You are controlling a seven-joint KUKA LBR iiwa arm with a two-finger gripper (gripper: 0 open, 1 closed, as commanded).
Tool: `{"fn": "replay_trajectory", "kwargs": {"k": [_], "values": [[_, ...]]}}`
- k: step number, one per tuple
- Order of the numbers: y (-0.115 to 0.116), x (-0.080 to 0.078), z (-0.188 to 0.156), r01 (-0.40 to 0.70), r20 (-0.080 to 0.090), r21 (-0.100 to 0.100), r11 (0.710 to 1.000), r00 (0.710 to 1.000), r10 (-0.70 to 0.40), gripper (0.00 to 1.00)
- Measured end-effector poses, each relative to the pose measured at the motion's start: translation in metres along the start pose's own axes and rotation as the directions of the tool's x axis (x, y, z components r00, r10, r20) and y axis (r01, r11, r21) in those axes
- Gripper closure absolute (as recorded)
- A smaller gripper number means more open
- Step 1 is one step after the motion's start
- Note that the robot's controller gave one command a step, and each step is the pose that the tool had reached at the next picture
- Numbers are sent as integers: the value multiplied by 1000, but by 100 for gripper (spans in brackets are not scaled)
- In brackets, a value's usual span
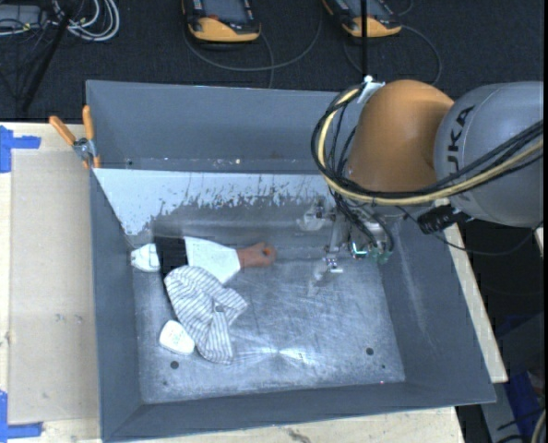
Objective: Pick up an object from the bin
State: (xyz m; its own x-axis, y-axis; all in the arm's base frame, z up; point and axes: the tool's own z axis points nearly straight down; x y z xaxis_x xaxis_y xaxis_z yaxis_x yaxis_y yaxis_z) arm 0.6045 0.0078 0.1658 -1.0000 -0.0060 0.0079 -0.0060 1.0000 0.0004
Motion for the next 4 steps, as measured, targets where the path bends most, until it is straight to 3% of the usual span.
{"fn": "replay_trajectory", "kwargs": {"k": [2,3,4], "values": [[1,-2,-3,1,8,0,1000,1000,-1,0],[31,15,22,93,3,-2,996,996,-93,0],[16,36,53,121,10,2,993,993,-121,0]]}}
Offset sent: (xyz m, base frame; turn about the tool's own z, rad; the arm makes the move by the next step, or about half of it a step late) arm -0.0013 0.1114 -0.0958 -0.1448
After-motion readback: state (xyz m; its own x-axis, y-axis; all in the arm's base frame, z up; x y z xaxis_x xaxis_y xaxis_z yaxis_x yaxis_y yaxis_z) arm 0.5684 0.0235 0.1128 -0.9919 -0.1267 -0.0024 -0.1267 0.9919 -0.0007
